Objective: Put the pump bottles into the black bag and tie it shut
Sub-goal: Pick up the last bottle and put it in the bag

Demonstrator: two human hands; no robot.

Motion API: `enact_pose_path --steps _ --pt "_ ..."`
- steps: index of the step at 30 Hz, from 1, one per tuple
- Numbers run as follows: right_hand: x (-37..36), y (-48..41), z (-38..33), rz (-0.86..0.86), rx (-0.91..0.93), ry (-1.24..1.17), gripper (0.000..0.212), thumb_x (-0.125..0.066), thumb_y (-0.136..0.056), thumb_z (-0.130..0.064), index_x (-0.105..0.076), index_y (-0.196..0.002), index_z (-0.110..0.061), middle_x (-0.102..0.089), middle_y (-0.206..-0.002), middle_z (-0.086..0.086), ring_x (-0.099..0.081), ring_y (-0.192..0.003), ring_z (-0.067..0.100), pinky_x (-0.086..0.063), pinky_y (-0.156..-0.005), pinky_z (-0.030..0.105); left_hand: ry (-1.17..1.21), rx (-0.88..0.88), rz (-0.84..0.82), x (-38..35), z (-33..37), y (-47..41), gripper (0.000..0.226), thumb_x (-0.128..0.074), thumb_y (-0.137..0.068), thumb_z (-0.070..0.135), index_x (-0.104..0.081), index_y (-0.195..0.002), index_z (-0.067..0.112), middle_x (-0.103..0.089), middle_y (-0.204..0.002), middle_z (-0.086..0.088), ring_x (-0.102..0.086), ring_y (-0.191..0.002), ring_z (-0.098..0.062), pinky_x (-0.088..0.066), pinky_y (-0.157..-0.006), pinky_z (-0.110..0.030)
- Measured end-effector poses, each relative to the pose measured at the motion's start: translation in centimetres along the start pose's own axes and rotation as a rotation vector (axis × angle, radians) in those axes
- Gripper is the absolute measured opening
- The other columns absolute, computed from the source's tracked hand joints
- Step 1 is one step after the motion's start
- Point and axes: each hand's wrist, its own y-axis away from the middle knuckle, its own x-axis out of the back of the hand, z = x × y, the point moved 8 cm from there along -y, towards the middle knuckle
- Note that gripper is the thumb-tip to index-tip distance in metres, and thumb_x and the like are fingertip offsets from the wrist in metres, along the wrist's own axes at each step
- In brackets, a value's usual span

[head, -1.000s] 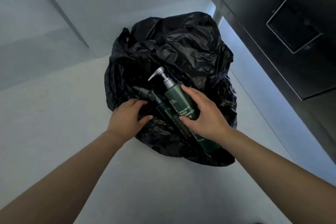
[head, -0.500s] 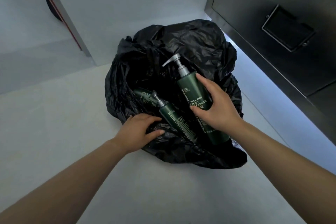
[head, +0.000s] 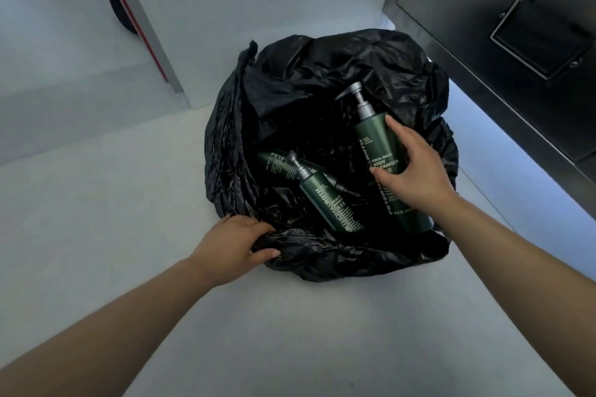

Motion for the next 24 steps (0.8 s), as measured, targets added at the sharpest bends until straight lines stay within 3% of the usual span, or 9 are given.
enact_pose_path --steps 4,11,15,18,20,24 --pt "0.3 -1.1 1.0 0.032 -0.063 0.01 0.084 -0.074 -0.078 -0.023 -0.026 -0.146 -0.031 -0.034 -0.15 -0.002 -0.033 -0.135 0.015 -0.025 -0.104 0.022 0.036 0.018 0.02 0.6 -0.2 0.5 0.047 -0.045 -0.089 0.057 -0.054 -0.126 0.028 -0.063 -0.111 0.006 -0.053 -0.108 -0.014 -0.04 -0.095 -0.029" --pt "-1.7 0.7 -2.3 -0.052 0.054 -0.101 0.082 -0.072 -0.08 -0.031 -0.021 -0.14 -0.051 -0.031 -0.15 -0.013 -0.031 -0.136 0.006 -0.027 -0.109 0.027 0.099 -0.028 0.136 3.0 1.2 -2.1 0.046 -0.046 -0.089 0.055 -0.056 -0.124 0.027 -0.061 -0.119 0.007 -0.052 -0.114 -0.013 -0.039 -0.101 -0.033" --pt "-2.3 1.8 -1.8 -0.107 0.07 -0.071 0.082 -0.073 -0.079 -0.029 -0.023 -0.143 -0.045 -0.033 -0.149 -0.013 -0.028 -0.134 0.0 -0.023 -0.11 0.023 0.157 -0.062 0.214 4.2 1.9 -3.6 0.05 -0.051 -0.088 0.052 -0.055 -0.129 0.024 -0.055 -0.132 0.003 -0.045 -0.126 -0.014 -0.032 -0.107 -0.027" --pt "-0.7 1.3 0.0 -0.062 0.081 0.032 0.083 -0.073 -0.079 -0.025 -0.025 -0.145 -0.039 -0.032 -0.15 -0.009 -0.024 -0.133 -0.003 -0.019 -0.109 0.016 0.175 -0.086 0.118 2.7 2.8 -4.5 0.055 -0.046 -0.088 0.056 -0.048 -0.136 0.028 -0.048 -0.14 0.004 -0.035 -0.135 -0.014 -0.025 -0.115 -0.037" --pt "0.5 0.4 1.1 -0.028 0.082 0.083 0.083 -0.073 -0.08 -0.025 -0.024 -0.146 -0.038 -0.032 -0.15 -0.007 -0.026 -0.132 -0.002 -0.017 -0.104 0.008 0.161 -0.087 0.028 1.3 3.1 -4.8 0.055 -0.041 -0.089 0.059 -0.046 -0.136 0.032 -0.051 -0.136 0.008 -0.038 -0.132 -0.012 -0.028 -0.111 -0.045" --pt "1.3 -2.1 3.6 -0.034 0.032 0.118 0.084 -0.073 -0.08 -0.024 -0.023 -0.146 -0.036 -0.033 -0.15 -0.001 -0.03 -0.136 0.013 -0.022 -0.104 0.017 0.127 -0.021 -0.038 -0.7 2.2 -3.9 0.051 -0.038 -0.091 0.058 -0.046 -0.135 0.034 -0.055 -0.13 0.01 -0.045 -0.124 -0.011 -0.031 -0.108 -0.041"
